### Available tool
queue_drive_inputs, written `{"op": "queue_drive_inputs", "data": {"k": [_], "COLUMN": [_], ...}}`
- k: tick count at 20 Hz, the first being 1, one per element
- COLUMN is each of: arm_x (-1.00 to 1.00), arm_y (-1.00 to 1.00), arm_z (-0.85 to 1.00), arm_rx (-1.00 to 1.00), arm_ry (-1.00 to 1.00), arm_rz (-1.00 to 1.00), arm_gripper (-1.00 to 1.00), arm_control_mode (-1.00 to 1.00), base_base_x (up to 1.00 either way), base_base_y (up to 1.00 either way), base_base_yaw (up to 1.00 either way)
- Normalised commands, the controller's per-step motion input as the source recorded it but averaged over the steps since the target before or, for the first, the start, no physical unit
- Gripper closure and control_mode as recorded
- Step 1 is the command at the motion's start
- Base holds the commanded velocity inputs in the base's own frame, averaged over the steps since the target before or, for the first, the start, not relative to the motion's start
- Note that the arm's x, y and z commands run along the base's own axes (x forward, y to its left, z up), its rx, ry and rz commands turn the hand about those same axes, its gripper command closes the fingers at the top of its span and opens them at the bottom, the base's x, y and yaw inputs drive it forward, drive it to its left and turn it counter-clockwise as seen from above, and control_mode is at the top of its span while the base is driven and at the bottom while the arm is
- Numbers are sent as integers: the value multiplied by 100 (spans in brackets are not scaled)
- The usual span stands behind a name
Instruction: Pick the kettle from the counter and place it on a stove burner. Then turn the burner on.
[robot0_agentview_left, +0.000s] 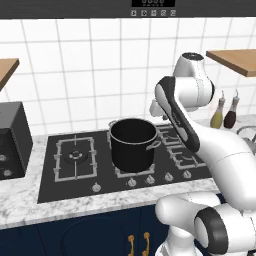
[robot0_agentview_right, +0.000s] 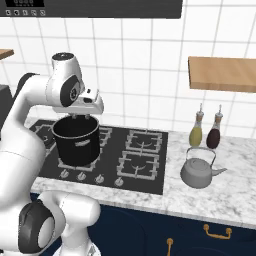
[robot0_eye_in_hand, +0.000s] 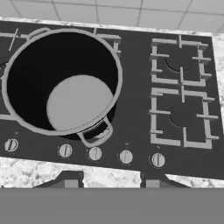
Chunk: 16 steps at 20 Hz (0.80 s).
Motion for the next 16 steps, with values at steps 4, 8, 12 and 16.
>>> {"op": "queue_drive_inputs", "data": {"k": [4, 8, 12, 16], "arm_x": [-1, -32, -34, -6], "arm_y": [-5, -78, -100, -100], "arm_z": [-3, -23, -3, 0], "arm_rx": [0, 0, 2, 14], "arm_ry": [-1, -4, -10, -2], "arm_rz": [0, -2, -9, -33], "arm_gripper": [-100, -100, -100, -100], "arm_control_mode": [-100, -100, -100, -100], "base_base_x": [0, 0, 0, 0], "base_base_y": [0, 0, 0, 0], "base_base_yaw": [0, 0, 0, 0]}}
